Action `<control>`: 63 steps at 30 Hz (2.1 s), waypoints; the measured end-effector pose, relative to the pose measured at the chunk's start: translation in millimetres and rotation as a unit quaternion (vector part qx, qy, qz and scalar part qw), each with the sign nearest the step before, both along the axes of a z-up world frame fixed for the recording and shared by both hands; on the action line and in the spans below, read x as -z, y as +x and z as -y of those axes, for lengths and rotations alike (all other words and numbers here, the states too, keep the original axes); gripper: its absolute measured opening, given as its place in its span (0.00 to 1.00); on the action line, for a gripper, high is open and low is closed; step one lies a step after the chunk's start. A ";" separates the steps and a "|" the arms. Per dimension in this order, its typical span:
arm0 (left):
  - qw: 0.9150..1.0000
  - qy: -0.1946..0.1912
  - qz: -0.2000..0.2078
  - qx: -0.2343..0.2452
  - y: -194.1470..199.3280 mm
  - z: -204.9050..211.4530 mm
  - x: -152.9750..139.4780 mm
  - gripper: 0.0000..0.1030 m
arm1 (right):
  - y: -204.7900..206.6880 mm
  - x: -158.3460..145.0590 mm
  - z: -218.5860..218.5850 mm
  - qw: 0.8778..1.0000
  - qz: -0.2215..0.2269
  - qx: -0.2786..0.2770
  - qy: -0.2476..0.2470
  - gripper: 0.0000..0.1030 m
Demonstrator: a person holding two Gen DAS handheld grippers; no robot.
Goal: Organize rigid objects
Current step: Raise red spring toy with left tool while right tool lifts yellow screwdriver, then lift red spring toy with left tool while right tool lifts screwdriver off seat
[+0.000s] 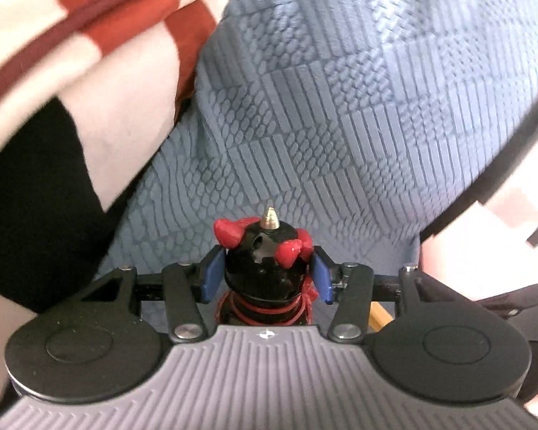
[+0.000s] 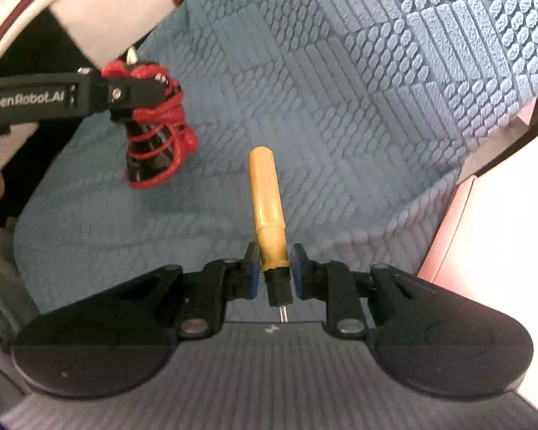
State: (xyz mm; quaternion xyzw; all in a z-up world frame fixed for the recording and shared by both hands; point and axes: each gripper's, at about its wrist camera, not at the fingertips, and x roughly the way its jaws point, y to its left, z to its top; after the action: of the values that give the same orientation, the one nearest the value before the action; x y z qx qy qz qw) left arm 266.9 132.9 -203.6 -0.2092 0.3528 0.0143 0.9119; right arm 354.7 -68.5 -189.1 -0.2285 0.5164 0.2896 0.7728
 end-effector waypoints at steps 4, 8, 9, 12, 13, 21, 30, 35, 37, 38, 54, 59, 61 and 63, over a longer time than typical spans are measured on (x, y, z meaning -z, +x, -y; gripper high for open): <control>1.000 0.021 0.007 0.020 -7.4 15.2 -0.4 0.55 | -21.1 -4.7 -1.4 1.000 0.004 0.007 0.018 0.21; 0.999 0.035 0.011 0.041 -17.3 26.7 2.4 0.55 | -34.5 0.1 5.9 0.999 0.027 0.035 0.024 0.22; 0.998 0.041 0.008 0.044 -21.9 28.5 2.2 0.55 | -39.8 2.8 7.6 0.998 0.033 0.040 0.024 0.22; 0.998 0.048 0.003 0.047 -34.1 33.4 2.9 0.55 | -62.3 1.4 11.0 0.997 0.063 0.049 0.018 0.22; 0.997 0.051 0.006 0.048 -36.9 36.1 2.3 0.55 | -68.9 1.4 11.8 0.996 0.069 0.052 0.022 0.22; 0.994 0.091 -0.004 0.055 -61.4 58.8 7.8 0.56 | -102.1 15.0 13.1 0.993 0.084 0.065 0.049 0.22; 0.995 0.083 -0.022 0.054 -71.9 68.0 15.3 0.56 | -110.7 31.3 22.8 0.993 0.064 0.082 0.064 0.23; 0.996 0.037 -0.050 0.058 -71.4 64.5 15.5 0.67 | -113.4 32.2 29.0 0.989 0.061 0.102 0.086 0.23; 0.997 0.013 -0.057 0.056 -70.7 61.5 14.9 0.71 | -116.1 30.1 26.8 0.990 0.068 0.092 0.088 0.25; 0.997 0.005 -0.058 0.055 -70.6 60.6 14.3 0.73 | -117.4 29.5 25.7 0.990 0.070 0.086 0.088 0.29; 0.997 -0.017 -0.066 0.043 -68.0 55.4 15.0 0.75 | -109.1 37.1 20.8 0.987 0.079 0.084 0.113 0.32; 0.997 -0.023 -0.068 0.040 -68.2 54.6 17.4 0.75 | -111.7 37.0 19.8 0.987 0.096 0.087 0.100 0.21; 0.997 -0.025 -0.067 0.040 -68.8 53.8 18.7 0.75 | -110.8 36.7 21.9 0.986 0.096 0.094 0.103 0.21; 0.997 -0.026 -0.062 0.037 -69.1 52.6 19.2 0.75 | -110.7 35.9 24.5 0.983 0.092 0.109 0.115 0.21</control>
State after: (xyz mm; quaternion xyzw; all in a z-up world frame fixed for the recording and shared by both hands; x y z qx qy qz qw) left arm 197.8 80.2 -222.7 -0.2181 0.4167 -0.0161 0.8823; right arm 244.0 -93.1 -225.0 -0.1058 0.4282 0.2386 0.8652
